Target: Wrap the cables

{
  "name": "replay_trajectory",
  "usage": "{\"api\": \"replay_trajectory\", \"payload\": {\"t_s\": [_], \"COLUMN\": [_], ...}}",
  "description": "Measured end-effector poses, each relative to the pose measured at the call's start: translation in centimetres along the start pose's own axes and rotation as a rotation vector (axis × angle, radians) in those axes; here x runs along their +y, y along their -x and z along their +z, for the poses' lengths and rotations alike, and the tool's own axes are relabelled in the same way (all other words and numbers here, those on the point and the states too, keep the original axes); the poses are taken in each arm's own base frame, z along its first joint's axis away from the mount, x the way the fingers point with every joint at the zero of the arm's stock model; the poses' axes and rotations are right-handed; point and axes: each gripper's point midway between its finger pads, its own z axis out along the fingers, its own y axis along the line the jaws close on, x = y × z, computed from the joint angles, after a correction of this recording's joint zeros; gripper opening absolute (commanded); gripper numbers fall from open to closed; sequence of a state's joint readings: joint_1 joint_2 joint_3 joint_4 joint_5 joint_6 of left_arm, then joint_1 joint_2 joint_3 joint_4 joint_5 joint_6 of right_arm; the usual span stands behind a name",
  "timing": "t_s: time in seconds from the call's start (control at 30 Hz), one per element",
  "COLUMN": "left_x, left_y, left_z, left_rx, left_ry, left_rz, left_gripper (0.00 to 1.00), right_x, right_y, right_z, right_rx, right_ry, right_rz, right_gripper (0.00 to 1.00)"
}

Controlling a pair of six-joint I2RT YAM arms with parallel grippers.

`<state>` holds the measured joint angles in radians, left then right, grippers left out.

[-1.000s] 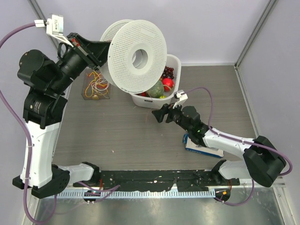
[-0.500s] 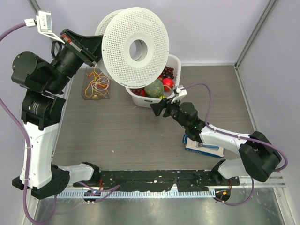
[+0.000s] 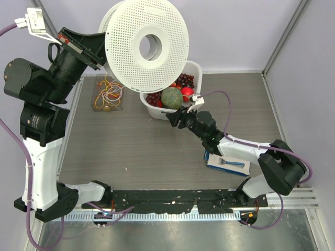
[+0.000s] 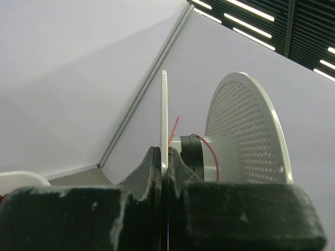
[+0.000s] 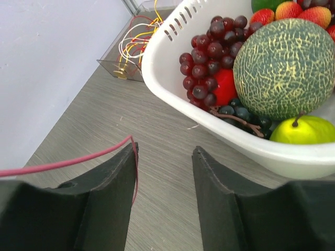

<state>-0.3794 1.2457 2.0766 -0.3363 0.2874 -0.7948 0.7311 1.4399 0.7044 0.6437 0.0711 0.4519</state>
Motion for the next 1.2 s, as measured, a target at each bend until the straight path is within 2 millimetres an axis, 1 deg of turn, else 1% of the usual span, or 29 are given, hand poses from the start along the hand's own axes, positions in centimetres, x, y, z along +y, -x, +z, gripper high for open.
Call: {"api": "replay_trajectory", "payload": {"t_s": [0.03,0.07,0.1,0.13,0.17,0.3,0.37,0.43,0.47,0.6,0.67,0.7,0.73,0.8,0.87,0.9,0.93,1.0,1.07,1.13,1.2], "left_x": [0.0,0.1,0.1,0.2,0.2,0.8,1.5,2.4,3.1,6.0,8.1,9.5,10.5,13.3,16.4,18.0,19.1,21.6,23.4,24.2,24.5], "left_y": [0.1,0.1,0.1,0.2,0.2,0.5,0.7,1.0,1.1,1.3,1.1,0.7,0.3,-1.2,-3.5,-4.8,-5.9,-8.5,-10.8,-12.7,-14.6], "left_z": [0.0,0.0,0.0,0.0,0.0,0.0,-0.1,-0.2,-0.2,-0.8,-1.2,-1.4,-1.5,-1.9,-2.3,-2.6,-2.8,-3.4,-4.0,-4.6,-5.0], "left_rx": [-0.002,-0.003,-0.004,-0.006,-0.008,-0.027,-0.041,-0.059,-0.07,-0.093,-0.095,-0.093,-0.085,-0.047,0.022,0.064,0.1,0.182,0.253,0.312,0.369], "left_ry": [0.001,0.003,0.005,0.007,0.009,0.042,0.079,0.124,0.158,0.293,0.382,0.433,0.466,0.548,0.625,0.666,0.693,0.749,0.791,0.81,0.809], "left_rz": [-0.004,-0.006,-0.007,-0.007,-0.007,-0.007,-0.005,0.003,0.018,0.067,0.109,0.132,0.147,0.194,0.238,0.257,0.268,0.289,0.311,0.334,0.363], "left_gripper": [0.0,0.0,0.0,0.0,0.0,0.0,0.0,0.0,0.0,0.0,0.0,0.0,0.0,0.0,0.0,0.0,0.0,0.0,0.0,0.0,0.0], "right_x": [0.2,0.4,0.6,0.7,0.8,1.0,1.1,1.2,1.3,1.9,2.6,3.1,3.5,4.6,6.1,7.0,8.1,10.3,12.2,14.0,15.3], "right_y": [0.2,0.4,0.7,0.9,1.0,0.9,0.3,-0.7,-1.5,-2.9,-3.3,-3.4,-3.4,-4.0,-4.8,-5.1,-5.3,-5.0,-4.2,-2.9,-1.3], "right_z": [0.1,0.3,0.4,0.4,0.4,0.4,-0.1,-1.1,-1.9,-4.9,-6.6,-7.3,-7.9,-9.4,-11.1,-12.0,-12.7,-14.0,-15.1,-16.0,-16.5], "right_rx": [-0.003,-0.009,-0.016,-0.022,-0.026,-0.018,0.007,0.05,0.085,0.171,0.21,0.227,0.238,0.286,0.349,0.378,0.403,0.435,0.44,0.43,0.403], "right_ry": [0.005,0.011,0.017,0.021,0.025,0.036,0.052,0.072,0.085,0.15,0.202,0.231,0.258,0.332,0.415,0.463,0.512,0.605,0.682,0.749,0.79], "right_rz": [0.001,-0.001,0.0,-0.003,-0.003,-0.006,-0.01,-0.021,-0.031,-0.07,-0.104,-0.125,-0.142,-0.207,-0.293,-0.339,-0.388,-0.479,-0.555,-0.632,-0.703], "right_gripper": [0.34,0.18,0.13,0.02,0.01,0.01,0.01,0.01,0.01,0.01,0.01,0.01,0.01,0.01,0.01,0.01,0.01,0.01,0.01,0.01,0.01]}}
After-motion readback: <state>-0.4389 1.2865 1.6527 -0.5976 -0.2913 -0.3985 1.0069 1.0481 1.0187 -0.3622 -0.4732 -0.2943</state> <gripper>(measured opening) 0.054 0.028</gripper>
